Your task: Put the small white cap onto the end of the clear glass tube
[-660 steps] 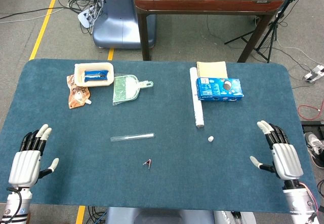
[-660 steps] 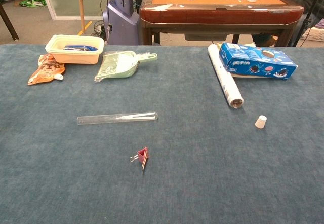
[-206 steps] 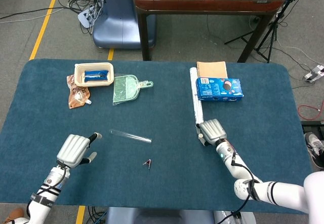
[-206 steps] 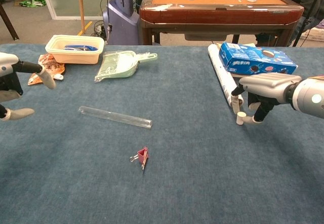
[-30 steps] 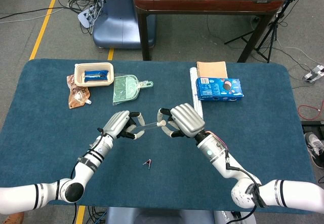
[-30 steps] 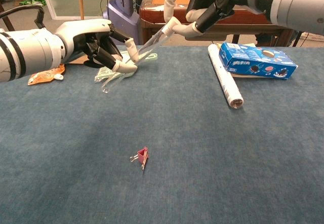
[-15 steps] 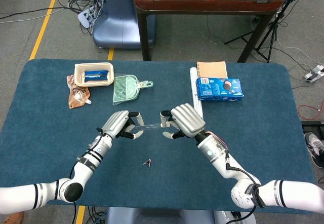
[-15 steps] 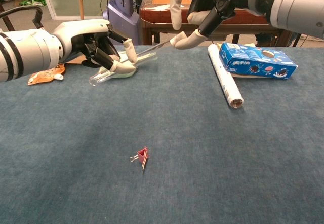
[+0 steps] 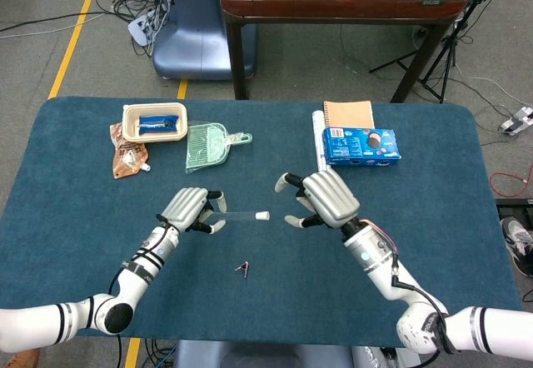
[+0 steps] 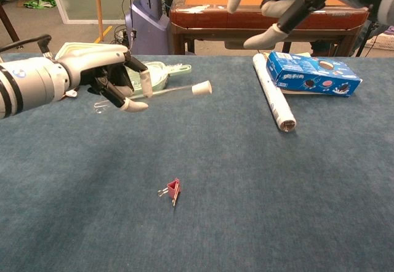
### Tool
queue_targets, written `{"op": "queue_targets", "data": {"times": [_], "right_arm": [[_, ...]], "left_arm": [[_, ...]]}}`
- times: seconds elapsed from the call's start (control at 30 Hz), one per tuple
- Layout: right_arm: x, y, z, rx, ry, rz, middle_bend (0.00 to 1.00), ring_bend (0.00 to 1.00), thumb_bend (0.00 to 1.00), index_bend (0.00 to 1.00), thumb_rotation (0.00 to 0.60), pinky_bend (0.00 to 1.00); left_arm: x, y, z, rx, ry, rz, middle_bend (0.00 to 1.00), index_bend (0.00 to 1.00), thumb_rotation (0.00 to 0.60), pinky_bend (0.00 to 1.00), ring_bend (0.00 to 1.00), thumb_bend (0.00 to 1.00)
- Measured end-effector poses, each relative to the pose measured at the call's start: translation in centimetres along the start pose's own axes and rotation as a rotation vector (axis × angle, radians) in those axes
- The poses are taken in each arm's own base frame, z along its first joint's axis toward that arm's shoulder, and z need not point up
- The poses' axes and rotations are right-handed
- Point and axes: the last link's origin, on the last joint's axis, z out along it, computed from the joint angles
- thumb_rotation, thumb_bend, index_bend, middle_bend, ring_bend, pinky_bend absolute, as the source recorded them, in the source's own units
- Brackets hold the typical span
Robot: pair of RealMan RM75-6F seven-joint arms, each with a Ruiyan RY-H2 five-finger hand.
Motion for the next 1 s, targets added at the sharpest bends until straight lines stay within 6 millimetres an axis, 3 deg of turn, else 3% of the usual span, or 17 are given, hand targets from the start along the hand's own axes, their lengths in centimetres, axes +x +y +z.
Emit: {"op": "queue_targets", "data": {"times": [0.37, 0.8, 1.0], "right_arm": [[0.6, 3.1, -3.3, -0.094, 0.019, -0.018, 0.99, 1.00, 0.00, 0.42, 0.600, 1.00], [0.9, 4.3, -4.2, -0.132, 0.024, -0.024, 0.99, 1.00, 0.00, 0.42, 0.600, 1.00], [0.9, 4.5, -4.1, -0.135, 0.023, -0.017, 0.99, 1.00, 0.00, 0.42, 0.600, 1.00]], "left_arm": [[-4.3, -1.4, 1.5, 0.024, -0.049, 0.118, 1.00, 0.62, 0.600, 0.95, 1.00, 0.26], [-7.6, -2.0, 3.4, 0.073, -0.074, 0.242, 1.00, 0.61, 0.600, 0.95, 1.00, 0.26], [-7.7, -2.2, 3.2, 0.092, -0.091, 0.248, 1.00, 0.33, 0.600, 0.95, 0.99, 0.26]]}}
